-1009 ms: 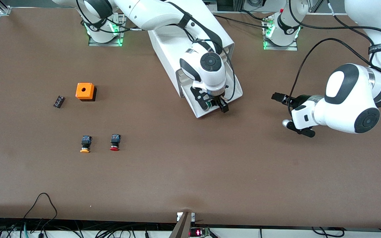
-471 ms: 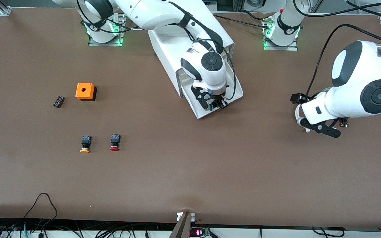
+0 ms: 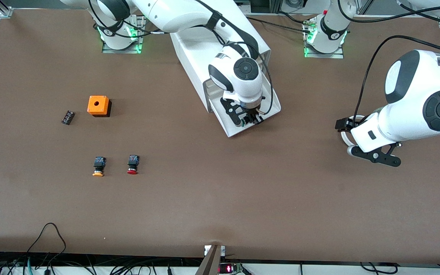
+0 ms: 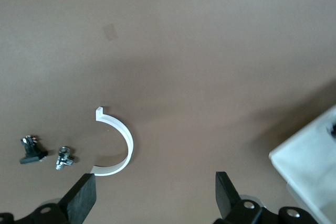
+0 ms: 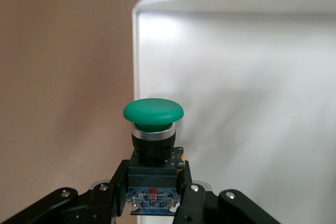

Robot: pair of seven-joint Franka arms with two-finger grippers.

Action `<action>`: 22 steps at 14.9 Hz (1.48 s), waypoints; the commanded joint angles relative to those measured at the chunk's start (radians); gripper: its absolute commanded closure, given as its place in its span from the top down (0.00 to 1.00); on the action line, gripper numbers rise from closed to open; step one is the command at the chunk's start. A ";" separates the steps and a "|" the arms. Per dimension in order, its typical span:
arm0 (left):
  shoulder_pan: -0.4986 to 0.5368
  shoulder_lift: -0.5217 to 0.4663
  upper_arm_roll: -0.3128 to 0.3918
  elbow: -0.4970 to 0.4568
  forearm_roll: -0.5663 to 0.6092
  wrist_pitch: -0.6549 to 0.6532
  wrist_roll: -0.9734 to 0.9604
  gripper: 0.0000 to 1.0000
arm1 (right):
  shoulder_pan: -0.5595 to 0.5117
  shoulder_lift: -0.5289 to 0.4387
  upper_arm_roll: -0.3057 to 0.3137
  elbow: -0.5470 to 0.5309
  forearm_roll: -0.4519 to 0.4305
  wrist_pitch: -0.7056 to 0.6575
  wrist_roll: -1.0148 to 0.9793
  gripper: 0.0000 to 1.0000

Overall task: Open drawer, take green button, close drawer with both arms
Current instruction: 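Lift the green button with the right gripper while the left gripper withdraws, then carry the green button beside the red button while the left gripper pushes drawer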

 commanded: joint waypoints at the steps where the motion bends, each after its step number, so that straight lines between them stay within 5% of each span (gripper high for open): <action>1: -0.026 0.008 -0.009 -0.001 0.018 0.021 -0.179 0.99 | 0.001 -0.045 -0.030 0.026 -0.012 -0.069 -0.057 0.00; 8: -0.034 0.005 -0.047 -0.182 0.017 0.216 -0.436 0.99 | -0.102 -0.142 -0.061 0.026 -0.004 -0.195 -0.529 0.00; 16: -0.049 0.007 -0.181 -0.544 0.034 0.726 -0.834 0.99 | -0.340 -0.200 -0.055 0.020 0.109 -0.334 -1.143 0.00; 22: -0.137 0.068 -0.181 -0.584 0.035 0.834 -1.001 0.99 | -0.452 -0.205 -0.059 -0.018 0.111 -0.399 -1.547 0.00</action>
